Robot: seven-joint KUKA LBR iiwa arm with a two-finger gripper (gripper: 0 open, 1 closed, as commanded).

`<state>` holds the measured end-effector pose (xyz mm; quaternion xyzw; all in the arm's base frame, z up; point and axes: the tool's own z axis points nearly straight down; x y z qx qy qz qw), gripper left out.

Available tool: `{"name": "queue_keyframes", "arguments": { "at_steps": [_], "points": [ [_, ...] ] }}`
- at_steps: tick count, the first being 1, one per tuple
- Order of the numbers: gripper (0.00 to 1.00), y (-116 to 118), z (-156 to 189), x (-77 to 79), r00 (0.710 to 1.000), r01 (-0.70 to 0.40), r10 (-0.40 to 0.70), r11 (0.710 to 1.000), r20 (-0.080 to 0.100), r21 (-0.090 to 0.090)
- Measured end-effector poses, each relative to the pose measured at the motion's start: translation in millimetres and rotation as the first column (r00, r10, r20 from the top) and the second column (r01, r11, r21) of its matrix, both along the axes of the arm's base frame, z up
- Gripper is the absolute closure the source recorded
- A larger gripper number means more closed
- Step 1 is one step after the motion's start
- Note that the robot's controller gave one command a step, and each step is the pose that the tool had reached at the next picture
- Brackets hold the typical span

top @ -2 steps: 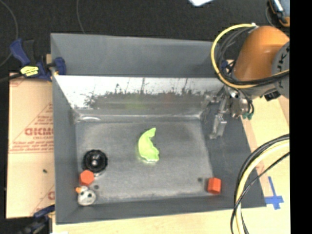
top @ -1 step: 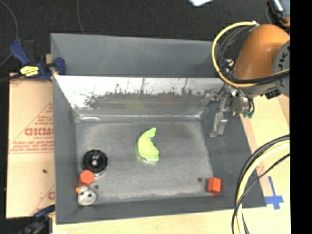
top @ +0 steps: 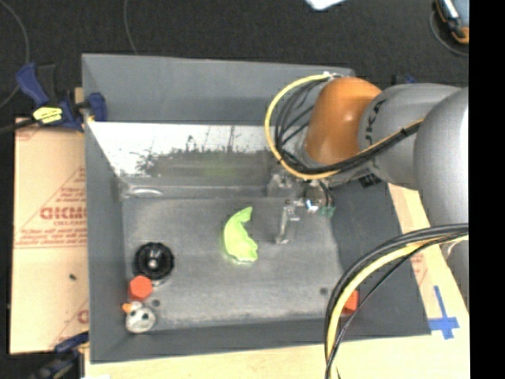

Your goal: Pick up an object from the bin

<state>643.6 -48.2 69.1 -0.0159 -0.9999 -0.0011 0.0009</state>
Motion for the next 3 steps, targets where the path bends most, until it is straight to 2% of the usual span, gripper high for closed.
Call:
{"name": "queue_keyframes", "arguments": {
  "at_steps": [1, 2, 3],
  "points": [
    [0.0, -8.3, 44.0, -0.3, 0.955, -0.297, 0.298, 0.955, 0.013, -0.009],
    [0.0, 82.5, 31.2, -42.5, 0.972, -0.235, 0.235, 0.972, 0.003, 0.003],
    [0.0, 73.4, 1.8, -18.4, 0.883, -0.468, 0.468, 0.884, 0.016, -0.013]
  ]
}}
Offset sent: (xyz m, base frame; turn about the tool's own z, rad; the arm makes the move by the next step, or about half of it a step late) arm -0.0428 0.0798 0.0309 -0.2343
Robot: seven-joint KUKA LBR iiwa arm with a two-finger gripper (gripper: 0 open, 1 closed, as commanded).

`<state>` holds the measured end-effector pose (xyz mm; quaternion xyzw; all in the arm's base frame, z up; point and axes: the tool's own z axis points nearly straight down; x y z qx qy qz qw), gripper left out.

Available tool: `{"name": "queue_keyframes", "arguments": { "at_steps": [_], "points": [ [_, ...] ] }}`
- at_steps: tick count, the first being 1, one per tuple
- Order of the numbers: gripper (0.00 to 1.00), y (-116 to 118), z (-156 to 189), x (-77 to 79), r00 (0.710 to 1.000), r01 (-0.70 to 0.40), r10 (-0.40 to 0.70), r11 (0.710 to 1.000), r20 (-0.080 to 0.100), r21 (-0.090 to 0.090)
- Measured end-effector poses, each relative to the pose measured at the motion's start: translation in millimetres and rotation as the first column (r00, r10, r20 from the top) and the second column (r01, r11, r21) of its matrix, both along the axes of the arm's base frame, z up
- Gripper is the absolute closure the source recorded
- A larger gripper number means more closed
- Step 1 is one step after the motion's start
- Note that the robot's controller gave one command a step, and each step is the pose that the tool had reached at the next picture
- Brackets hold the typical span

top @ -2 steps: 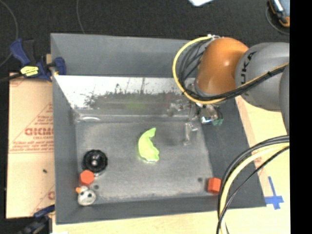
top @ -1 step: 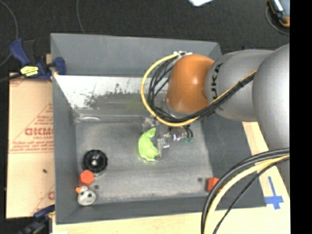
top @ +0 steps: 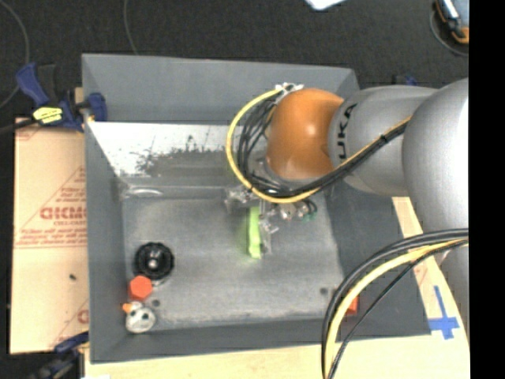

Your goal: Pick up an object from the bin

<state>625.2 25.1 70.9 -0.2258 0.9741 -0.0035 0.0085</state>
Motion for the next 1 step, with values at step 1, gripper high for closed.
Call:
{"name": "queue_keyframes", "arguments": {
  "at_steps": [1],
  "points": [
    [1.0, 22.1, 1.1, -20.9, 0.984, -0.177, 0.177, 0.984, -0.011, 0.008]
  ]
}}
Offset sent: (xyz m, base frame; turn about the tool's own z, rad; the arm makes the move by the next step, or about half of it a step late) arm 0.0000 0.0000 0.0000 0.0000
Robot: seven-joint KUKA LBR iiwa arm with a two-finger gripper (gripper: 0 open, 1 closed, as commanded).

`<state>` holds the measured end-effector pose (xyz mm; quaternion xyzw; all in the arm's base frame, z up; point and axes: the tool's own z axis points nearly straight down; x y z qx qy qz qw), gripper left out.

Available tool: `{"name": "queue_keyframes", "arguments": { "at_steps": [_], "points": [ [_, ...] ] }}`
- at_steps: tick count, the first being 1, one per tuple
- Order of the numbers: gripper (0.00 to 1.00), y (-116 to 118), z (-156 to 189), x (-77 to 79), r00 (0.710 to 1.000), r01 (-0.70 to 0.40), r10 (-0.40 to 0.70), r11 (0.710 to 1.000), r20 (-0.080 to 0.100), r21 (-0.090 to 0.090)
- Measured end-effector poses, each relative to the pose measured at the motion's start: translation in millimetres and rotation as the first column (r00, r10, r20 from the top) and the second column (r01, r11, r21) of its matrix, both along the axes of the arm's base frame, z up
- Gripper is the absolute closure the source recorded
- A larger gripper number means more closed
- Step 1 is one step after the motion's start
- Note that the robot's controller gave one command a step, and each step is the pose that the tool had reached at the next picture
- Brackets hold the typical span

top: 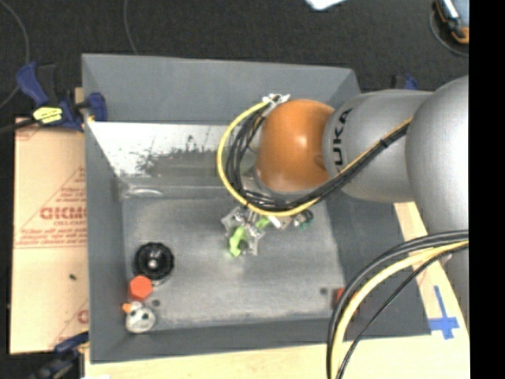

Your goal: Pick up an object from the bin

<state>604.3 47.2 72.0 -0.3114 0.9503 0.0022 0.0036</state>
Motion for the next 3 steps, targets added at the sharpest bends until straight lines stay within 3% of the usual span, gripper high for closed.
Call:
{"name": "queue_keyframes", "arguments": {
  "at_steps": [3],
  "points": [
    [1.0, -0.4, 5.0, -0.8, 1.0, 0.001, -0.001, 1.0, -0.001, 0.0]
  ]
}}
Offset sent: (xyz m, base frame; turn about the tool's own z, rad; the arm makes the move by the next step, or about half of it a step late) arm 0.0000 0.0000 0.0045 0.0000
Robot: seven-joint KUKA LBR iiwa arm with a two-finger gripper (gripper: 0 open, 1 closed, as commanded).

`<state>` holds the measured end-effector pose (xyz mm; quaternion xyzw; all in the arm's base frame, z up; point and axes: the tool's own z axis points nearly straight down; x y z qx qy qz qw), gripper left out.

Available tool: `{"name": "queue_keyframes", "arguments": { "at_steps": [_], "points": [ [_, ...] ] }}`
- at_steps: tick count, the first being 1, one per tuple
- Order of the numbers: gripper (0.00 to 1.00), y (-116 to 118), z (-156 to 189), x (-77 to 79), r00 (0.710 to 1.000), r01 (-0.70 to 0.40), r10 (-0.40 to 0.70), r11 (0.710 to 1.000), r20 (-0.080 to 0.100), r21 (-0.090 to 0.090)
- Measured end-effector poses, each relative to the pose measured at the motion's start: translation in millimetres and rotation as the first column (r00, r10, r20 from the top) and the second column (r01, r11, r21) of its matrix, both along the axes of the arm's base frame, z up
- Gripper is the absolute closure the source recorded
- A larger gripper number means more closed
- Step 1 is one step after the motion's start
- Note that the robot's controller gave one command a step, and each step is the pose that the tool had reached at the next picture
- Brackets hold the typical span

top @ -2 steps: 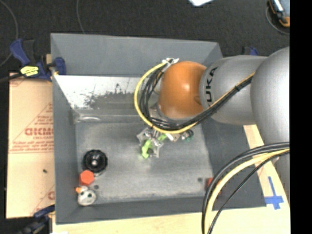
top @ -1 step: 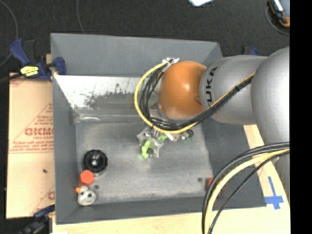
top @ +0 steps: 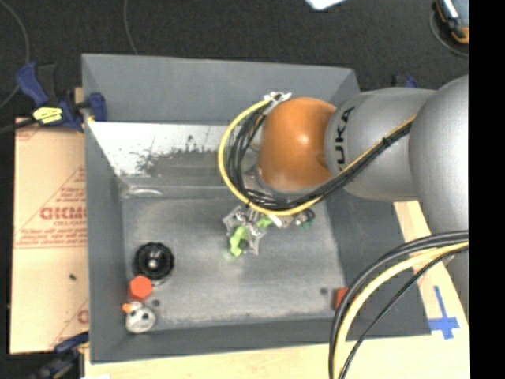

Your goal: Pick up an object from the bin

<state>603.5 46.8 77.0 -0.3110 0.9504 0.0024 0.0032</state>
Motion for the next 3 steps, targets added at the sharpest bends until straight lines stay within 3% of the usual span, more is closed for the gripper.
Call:
{"name": "queue_keyframes", "arguments": {
  "at_steps": [3],
  "points": [
    [1.0, -0.4, 53.8, 1.7, 1.0, 0.003, -0.003, 1.0, 0.006, 0.0]
  ]
}}
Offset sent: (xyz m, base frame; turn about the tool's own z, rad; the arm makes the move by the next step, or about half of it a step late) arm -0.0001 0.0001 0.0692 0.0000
